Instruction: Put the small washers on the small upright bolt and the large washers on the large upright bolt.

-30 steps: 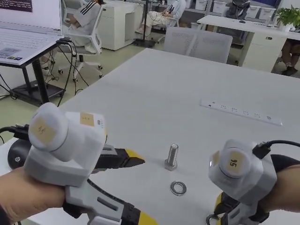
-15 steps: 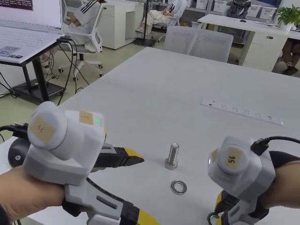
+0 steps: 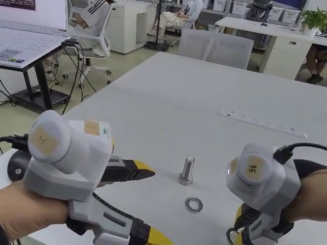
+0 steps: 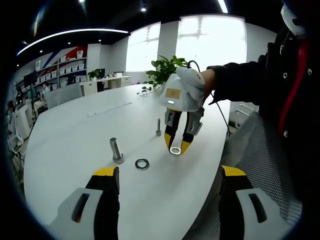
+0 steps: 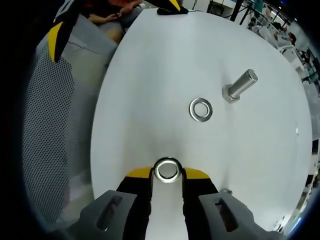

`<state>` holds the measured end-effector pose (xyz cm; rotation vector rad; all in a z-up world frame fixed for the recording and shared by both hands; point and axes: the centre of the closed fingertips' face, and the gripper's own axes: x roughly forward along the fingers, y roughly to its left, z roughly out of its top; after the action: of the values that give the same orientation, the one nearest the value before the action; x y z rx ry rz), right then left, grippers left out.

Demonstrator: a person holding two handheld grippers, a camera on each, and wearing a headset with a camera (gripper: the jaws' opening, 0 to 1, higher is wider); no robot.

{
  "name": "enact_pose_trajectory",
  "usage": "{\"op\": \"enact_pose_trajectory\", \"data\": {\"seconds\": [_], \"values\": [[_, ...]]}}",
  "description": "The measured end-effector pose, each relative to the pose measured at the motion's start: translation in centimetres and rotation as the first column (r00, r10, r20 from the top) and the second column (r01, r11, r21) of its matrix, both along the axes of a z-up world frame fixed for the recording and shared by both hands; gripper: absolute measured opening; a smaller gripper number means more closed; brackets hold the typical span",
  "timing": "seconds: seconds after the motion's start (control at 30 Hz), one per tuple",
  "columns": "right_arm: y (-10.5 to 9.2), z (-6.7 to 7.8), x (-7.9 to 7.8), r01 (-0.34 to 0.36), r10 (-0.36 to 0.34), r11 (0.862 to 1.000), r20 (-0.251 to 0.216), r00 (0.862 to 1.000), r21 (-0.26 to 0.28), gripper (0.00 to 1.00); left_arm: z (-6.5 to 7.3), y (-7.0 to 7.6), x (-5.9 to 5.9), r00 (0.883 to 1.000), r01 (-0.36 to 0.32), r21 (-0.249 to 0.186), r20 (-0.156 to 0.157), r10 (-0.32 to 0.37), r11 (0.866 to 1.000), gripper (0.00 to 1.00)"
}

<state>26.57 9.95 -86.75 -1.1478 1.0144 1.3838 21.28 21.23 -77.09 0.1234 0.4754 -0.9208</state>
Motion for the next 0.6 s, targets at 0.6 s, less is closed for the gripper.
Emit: {"op": "enact_pose_trajectory", "data": {"seconds": [0.6], "values": [[0.7,1.9,0.8,-0.004,0.004,1.000,0.028,1.000,0.007,0.23,0.2,1.4,0.5,0.999,-0.051,-0.012,0.012,0.051,0.999,0.82]]}}
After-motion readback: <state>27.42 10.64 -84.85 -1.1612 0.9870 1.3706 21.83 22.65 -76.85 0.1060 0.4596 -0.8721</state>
